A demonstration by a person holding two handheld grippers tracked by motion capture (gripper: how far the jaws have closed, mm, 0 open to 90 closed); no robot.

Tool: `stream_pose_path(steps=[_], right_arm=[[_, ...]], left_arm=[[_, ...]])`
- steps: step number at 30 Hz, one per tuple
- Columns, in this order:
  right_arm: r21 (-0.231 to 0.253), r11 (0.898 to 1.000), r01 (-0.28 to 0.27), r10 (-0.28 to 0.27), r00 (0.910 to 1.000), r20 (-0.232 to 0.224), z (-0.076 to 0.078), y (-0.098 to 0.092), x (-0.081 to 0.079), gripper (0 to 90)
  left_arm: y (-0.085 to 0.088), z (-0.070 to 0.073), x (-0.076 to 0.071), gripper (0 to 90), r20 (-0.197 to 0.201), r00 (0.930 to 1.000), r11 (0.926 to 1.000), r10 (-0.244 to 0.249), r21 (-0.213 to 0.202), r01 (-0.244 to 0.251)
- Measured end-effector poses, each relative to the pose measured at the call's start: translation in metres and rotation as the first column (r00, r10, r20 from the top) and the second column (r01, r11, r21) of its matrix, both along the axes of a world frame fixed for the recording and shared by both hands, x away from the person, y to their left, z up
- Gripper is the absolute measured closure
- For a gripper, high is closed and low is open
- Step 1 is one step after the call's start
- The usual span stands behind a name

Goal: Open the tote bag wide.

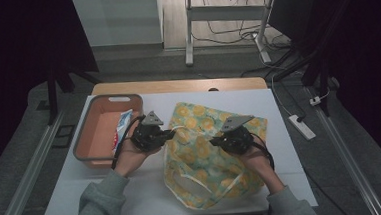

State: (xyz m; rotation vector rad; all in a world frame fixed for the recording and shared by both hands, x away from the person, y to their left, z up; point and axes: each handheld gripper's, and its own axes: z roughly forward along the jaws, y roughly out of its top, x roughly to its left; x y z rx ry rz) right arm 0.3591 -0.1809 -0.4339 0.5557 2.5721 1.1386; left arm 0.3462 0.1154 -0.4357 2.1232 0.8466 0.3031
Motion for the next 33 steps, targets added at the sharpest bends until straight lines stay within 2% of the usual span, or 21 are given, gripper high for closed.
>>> stream_pose_path(steps=[1,2,3,6,8,10,12,14,16,19,23,28,33], right_arm=[[0.0,1.0,0.0,0.0,1.0,0.0,0.0,0.0,0.0,89.3],[0.08,0.997,0.004,-0.007,0.9995,0.031,0.02,-0.005,-0.008,89.2],[0.097,0.995,0.004,-0.007,0.9993,0.038,0.025,-0.006,-0.01,89.2],[0.109,0.994,0.024,-0.032,0.9969,0.072,0.037,-0.009,-0.015,89.2],[0.116,0.993,0.031,-0.04,0.9967,0.071,0.038,-0.01,-0.015,89.3],[0.112,0.992,0.054,-0.061,0.9959,0.066,0.036,-0.012,-0.012,89.2],[0.108,0.99,0.087,-0.092,0.9951,0.036,0.027,-0.014,-0.005,89.2],[0.103,0.99,0.096,-0.099,0.9947,0.026,0.024,-0.014,-0.002,89.2],[0.088,0.989,0.12,-0.12,0.9928,-0.004,0.011,-0.014,0.006,89.2],[0.081,0.988,0.129,-0.128,0.9915,-0.024,0.004,-0.015,0.011,89.1],[0.081,0.987,0.138,-0.134,0.9898,-0.049,-0.003,-0.015,0.015,89.1],[0.089,0.987,0.134,-0.131,0.9906,-0.038,0.0,-0.017,0.013,89.1],[0.093,0.987,0.13,-0.128,0.9912,-0.036,0.0,-0.018,0.012,89.0]], left_arm=[[0.001,0.001,0.0,85.9,0.005,1.0,1.0,0.003,-0.004,-0.003],[0.001,0.002,-0.002,83.6,0.013,0.9999,0.9999,0.009,-0.011,-0.009],[0.001,0.003,-0.002,82.1,0.015,0.9999,0.9999,0.009,-0.015,-0.009],[0.0,0.005,-0.006,78.4,0.031,0.9995,0.9997,-0.001,-0.024,0.001],[-0.001,0.006,-0.008,75.1,0.037,0.9993,0.9995,-0.012,-0.029,0.013],[-0.001,0.007,-0.01,63.3,0.043,0.9988,0.9993,-0.023,-0.029,0.024],[0.0,0.01,-0.014,49.2,0.049,0.9984,0.9991,-0.028,-0.032,0.029],[0.004,0.014,-0.018,46.6,0.047,0.9981,0.998,-0.04,-0.046,0.043],[0.009,0.019,-0.022,42.2,0.044,0.9977,0.997,-0.052,-0.055,0.054],[0.019,0.025,-0.03,40.6,0.054,0.9969,0.9968,-0.056,-0.053,0.059],[0.033,0.03,-0.034,35.6,0.053,0.9978,0.999,-0.04,-0.016,0.041],[0.051,0.029,-0.026,34.5,0.038,0.9991,0.9998,0.018,0.008,-0.018],[0.066,0.024,-0.017,34.3,0.024,0.9974,0.9969,0.067,0.039,-0.068]])
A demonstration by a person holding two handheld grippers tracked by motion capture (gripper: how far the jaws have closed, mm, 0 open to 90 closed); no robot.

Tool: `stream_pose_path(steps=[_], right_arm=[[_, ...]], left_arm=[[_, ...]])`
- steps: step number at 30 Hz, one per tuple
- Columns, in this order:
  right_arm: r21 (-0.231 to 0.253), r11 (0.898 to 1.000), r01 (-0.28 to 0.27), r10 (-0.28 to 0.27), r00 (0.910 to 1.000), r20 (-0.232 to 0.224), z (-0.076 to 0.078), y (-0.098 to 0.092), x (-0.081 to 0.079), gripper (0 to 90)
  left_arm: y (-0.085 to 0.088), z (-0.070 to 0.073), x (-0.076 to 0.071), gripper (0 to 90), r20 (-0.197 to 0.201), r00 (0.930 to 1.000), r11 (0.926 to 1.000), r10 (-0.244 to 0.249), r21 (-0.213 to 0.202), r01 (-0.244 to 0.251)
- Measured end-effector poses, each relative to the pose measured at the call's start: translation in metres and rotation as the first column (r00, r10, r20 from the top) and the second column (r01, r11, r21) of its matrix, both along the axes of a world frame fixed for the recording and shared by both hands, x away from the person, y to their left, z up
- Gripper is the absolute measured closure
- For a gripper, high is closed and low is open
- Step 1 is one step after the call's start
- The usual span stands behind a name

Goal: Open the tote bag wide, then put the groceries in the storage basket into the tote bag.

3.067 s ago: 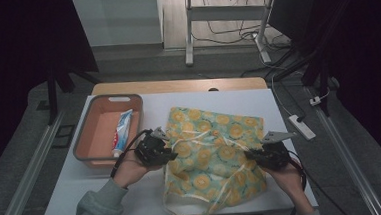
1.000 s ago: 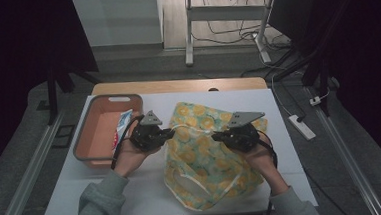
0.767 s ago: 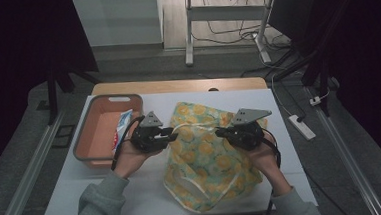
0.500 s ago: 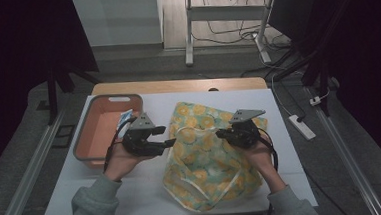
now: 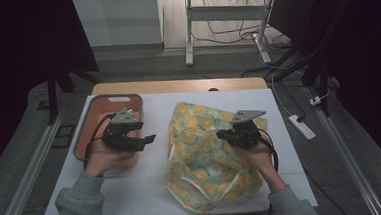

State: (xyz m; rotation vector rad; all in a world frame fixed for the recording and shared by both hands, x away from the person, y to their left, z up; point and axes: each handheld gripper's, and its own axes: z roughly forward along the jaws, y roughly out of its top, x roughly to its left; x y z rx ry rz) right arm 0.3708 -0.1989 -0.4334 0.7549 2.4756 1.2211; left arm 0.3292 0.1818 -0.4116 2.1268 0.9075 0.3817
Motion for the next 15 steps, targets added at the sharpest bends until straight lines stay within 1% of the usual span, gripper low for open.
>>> stream_pose_path(steps=[3,6,9,12,15], right_arm=[[-0.001,1.0,-0.003,0.003,1.0,-0.005,0.0,0.001,0.0,89.0],[-0.005,1.0,-0.011,0.011,0.9999,-0.006,-0.001,0.002,-0.001,89.0],[-0.006,1.0,-0.012,0.012,0.9999,-0.004,0.0,0.002,-0.001,89.0],[-0.007,1.0,-0.015,0.015,0.9999,-0.005,-0.001,0.002,-0.001,89.0],[-0.008,1.0,-0.013,0.013,0.9999,-0.009,-0.002,0.001,-0.001,89.0]], left_arm=[[0.006,-0.002,0.003,34.2,-0.006,0.9999,0.9999,0.016,-0.002,-0.016],[0.013,-0.004,0.007,33.7,-0.009,0.999,0.999,0.044,0.001,-0.044],[0.019,-0.007,0.012,33.0,-0.014,0.9966,0.9965,0.081,0.022,-0.08],[0.026,-0.01,0.015,32.9,-0.029,0.9938,0.9938,0.108,0.031,-0.107],[0.031,-0.013,0.017,33.0,-0.033,0.9885,0.9882,0.147,0.049,-0.145]])
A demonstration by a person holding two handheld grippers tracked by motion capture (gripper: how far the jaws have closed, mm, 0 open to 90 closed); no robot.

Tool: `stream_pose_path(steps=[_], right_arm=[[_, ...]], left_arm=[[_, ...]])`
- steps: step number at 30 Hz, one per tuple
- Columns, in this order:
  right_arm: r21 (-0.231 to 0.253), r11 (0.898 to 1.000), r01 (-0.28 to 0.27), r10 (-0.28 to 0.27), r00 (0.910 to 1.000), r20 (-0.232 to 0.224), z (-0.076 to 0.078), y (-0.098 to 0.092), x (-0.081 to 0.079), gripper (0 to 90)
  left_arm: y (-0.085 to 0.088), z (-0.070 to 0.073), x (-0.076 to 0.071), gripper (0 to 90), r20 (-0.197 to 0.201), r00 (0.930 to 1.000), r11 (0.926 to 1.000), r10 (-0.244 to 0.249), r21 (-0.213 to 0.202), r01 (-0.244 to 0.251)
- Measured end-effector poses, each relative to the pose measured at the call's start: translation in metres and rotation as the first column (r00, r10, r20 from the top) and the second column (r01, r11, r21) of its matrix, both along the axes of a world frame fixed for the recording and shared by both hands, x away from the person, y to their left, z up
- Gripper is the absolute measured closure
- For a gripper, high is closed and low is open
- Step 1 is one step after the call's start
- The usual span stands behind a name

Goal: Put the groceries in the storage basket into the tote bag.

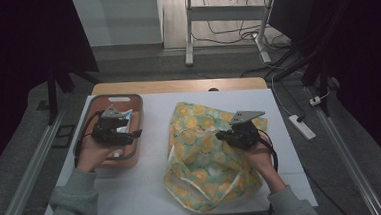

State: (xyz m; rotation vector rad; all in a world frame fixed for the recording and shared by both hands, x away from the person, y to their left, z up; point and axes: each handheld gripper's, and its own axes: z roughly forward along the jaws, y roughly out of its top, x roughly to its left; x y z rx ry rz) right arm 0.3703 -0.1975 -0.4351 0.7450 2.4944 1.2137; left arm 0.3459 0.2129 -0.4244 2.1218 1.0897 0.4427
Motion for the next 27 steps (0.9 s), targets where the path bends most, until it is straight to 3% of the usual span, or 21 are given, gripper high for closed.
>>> stream_pose_path(steps=[3,6,9,13,17,21,25,27], right_arm=[[0.003,1.0,0.002,-0.002,1.0,-0.003,0.0,-0.001,0.0,89.0],[0.009,1.0,0.002,-0.002,1.0,-0.004,0.0,-0.002,0.0,89.0],[0.01,1.0,-0.001,0.002,1.0,-0.006,-0.001,-0.001,0.0,88.9],[-0.003,1.0,-0.005,0.005,0.9999,-0.009,-0.003,0.001,0.0,88.9],[-0.011,1.0,-0.008,0.008,0.9999,-0.011,-0.005,0.002,0.0,88.9],[-0.012,1.0,-0.011,0.011,0.9998,-0.014,-0.006,0.003,0.0,88.9],[-0.014,1.0,-0.012,0.012,0.9998,-0.017,-0.008,0.003,0.0,88.9],[-0.014,1.0,-0.012,0.011,0.9998,-0.019,-0.009,0.003,0.0,88.9]], left_arm=[[0.008,0.0,0.003,32.7,-0.008,0.999,0.9988,0.045,0.02,-0.045],[0.019,-0.001,0.012,32.5,-0.024,0.9932,0.9929,0.114,0.038,-0.113],[0.027,-0.005,0.027,31.5,-0.077,0.9868,0.9888,0.143,0.055,-0.139],[0.03,-0.015,0.051,30.6,-0.154,0.9728,0.9831,0.174,0.085,-0.162],[0.031,-0.03,0.071,29.7,-0.229,0.955,0.98,0.189,0.107,-0.168],[0.032,-0.048,0.083,28.4,-0.304,0.9285,0.9735,0.213,0.147,-0.175],[0.034,-0.058,0.089,27.2,-0.328,0.9136,0.9662,0.24,0.172,-0.193],[0.037,-0.063,0.092,27.1,-0.351,0.9003,0.9632,0.257,0.168,-0.21]])
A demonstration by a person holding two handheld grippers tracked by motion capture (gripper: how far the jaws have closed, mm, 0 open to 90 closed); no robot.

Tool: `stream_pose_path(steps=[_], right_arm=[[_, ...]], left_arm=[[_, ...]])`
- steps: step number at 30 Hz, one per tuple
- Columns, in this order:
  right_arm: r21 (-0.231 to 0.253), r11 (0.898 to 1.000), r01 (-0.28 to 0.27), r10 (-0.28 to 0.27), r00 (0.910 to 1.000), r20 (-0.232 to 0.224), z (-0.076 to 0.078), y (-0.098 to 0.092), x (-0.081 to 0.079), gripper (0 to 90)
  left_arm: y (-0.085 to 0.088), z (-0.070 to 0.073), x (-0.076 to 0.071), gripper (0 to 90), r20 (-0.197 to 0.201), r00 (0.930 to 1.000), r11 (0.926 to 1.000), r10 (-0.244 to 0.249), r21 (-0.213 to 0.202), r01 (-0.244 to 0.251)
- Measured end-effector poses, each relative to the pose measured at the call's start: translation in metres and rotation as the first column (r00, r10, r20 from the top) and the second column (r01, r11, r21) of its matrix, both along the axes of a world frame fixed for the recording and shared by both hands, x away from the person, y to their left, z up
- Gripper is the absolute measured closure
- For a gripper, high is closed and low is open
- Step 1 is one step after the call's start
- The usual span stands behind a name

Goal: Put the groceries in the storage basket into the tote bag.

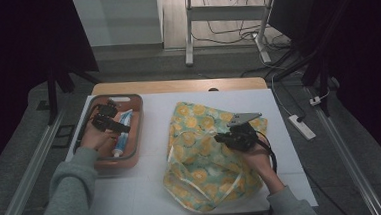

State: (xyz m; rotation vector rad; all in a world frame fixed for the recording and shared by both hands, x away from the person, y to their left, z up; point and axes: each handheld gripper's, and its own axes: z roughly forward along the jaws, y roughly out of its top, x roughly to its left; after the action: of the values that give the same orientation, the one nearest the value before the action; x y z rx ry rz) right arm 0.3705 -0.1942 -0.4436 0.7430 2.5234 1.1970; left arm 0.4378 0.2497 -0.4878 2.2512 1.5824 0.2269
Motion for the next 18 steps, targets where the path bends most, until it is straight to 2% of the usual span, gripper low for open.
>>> stream_pose_path(steps=[2,4,11,15,18], right_arm=[[-0.002,1.0,-0.001,0.001,1.0,0.002,0.0,0.0,0.0,88.9],[-0.002,1.0,-0.001,0.001,1.0,0.003,0.0,0.0,0.0,88.9],[0.0,1.0,0.001,-0.001,1.0,0.006,-0.001,0.0,0.0,88.8],[0.0,1.0,0.0,0.0,0.9999,0.012,0.0,-0.001,0.0,88.9],[0.003,1.0,0.001,-0.002,0.9998,0.022,0.001,-0.002,-0.001,88.9]], left_arm=[[0.002,-0.005,0.001,27.1,-0.011,0.9999,1.0,0.005,-0.004,-0.005],[0.004,-0.008,0.002,28.1,-0.024,0.9997,0.9995,0.008,-0.03,-0.009],[0.002,-0.019,0.003,28.7,-0.059,0.9983,0.9997,0.004,-0.024,-0.005],[0.0,-0.023,0.003,36.6,-0.066,0.9978,0.9999,-0.002,-0.012,0.001],[0.002,-0.023,0.003,40.5,-0.073,0.9973,0.9992,0.009,-0.037,-0.011]])
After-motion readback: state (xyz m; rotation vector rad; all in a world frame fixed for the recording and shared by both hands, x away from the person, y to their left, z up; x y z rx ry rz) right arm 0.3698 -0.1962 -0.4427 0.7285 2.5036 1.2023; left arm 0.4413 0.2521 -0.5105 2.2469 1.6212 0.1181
